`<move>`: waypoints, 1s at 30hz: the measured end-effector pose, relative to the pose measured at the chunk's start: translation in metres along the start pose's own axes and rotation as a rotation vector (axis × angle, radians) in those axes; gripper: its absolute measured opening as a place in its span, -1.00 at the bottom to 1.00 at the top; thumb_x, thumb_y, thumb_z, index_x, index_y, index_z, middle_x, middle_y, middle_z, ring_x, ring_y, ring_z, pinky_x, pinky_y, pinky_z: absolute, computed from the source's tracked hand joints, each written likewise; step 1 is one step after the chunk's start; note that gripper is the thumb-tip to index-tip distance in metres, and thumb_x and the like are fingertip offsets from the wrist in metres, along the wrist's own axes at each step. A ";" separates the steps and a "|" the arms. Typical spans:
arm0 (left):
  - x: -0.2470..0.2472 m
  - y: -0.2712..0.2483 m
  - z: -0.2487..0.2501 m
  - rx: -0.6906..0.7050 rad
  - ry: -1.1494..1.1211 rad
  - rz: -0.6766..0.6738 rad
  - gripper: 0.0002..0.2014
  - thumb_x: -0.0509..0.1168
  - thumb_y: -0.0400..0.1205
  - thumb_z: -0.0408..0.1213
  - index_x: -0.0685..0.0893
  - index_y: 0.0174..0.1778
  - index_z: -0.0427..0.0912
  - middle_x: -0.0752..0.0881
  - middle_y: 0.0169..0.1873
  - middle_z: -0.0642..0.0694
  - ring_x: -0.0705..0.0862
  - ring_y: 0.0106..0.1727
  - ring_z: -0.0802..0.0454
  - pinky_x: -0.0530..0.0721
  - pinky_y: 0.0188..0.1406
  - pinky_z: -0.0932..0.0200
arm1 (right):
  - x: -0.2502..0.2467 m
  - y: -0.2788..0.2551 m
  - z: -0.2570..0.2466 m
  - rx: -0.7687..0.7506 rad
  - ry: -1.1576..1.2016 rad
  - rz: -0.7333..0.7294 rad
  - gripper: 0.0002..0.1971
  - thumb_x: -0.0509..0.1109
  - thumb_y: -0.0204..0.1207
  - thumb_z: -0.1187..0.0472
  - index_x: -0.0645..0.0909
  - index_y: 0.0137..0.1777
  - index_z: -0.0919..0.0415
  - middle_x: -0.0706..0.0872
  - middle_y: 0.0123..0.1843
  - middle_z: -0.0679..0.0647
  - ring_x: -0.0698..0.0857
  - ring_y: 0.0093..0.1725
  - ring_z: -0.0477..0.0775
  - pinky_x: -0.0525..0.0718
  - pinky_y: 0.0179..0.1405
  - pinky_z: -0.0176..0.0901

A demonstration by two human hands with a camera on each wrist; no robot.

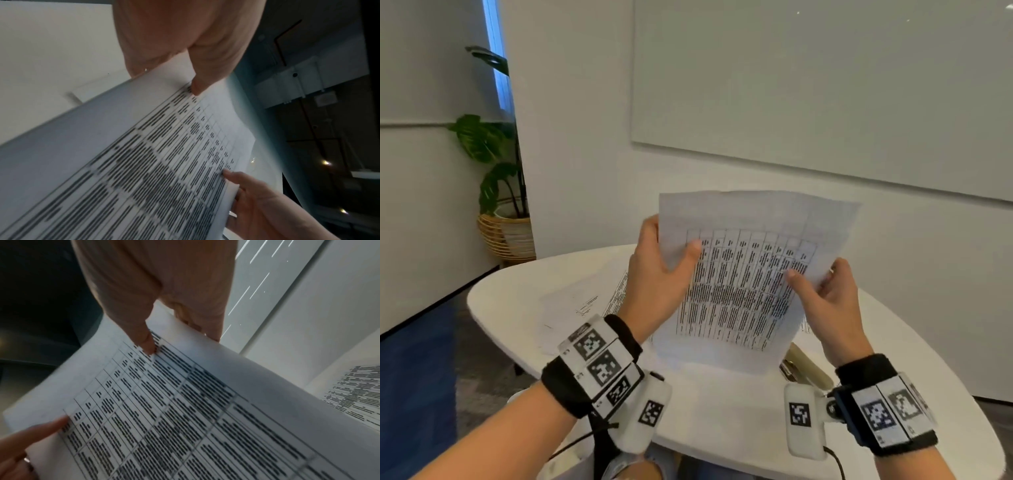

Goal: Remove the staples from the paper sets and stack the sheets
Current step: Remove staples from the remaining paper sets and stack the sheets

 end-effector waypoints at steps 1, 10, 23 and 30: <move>0.000 0.001 0.003 0.026 0.001 0.009 -0.56 0.34 0.63 -0.24 0.36 0.39 -0.08 0.64 0.10 0.22 0.67 0.06 0.37 0.63 -0.04 0.41 | 0.002 0.001 0.000 -0.008 0.000 -0.005 -0.71 0.42 0.52 0.28 0.46 0.15 -0.01 0.72 0.13 0.01 0.74 0.11 0.01 0.69 0.19 0.20; 0.006 0.002 0.029 0.367 0.218 0.000 -0.21 0.20 0.61 -0.61 -0.04 0.63 -0.01 0.09 0.48 0.42 0.09 0.47 0.64 0.05 0.46 0.62 | 0.015 0.000 -0.010 -0.112 -0.018 -0.027 -0.70 0.33 0.59 0.31 0.47 0.27 0.02 0.71 0.15 -0.03 0.73 0.12 -0.02 0.71 0.16 0.16; -0.009 0.018 0.042 0.448 0.603 0.021 -0.35 0.29 0.55 -0.49 0.34 0.57 -0.01 0.41 0.21 -0.07 0.40 -0.05 0.34 0.42 0.01 0.62 | 0.010 0.001 -0.032 -0.323 -0.144 0.034 -0.27 0.34 0.57 0.38 0.13 0.58 -0.22 0.64 0.26 0.00 0.74 0.09 -0.04 0.79 -0.01 -0.01; 0.011 0.019 0.060 0.548 1.217 -0.113 -0.01 0.56 0.24 0.11 0.32 0.59 -0.01 0.20 0.64 -0.14 0.03 0.67 -0.18 -0.23 0.48 -0.49 | 0.015 -0.003 -0.032 -0.263 -0.019 0.020 -0.18 0.38 0.52 0.49 0.02 0.63 0.03 0.78 0.10 0.04 0.75 0.13 0.00 0.68 0.21 0.15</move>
Point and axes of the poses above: each hand's wrist, its own y-axis towards the middle knuckle, its own x-axis out of the palm, z = x × y, the point moved 4 cm from there along y, towards the middle knuckle
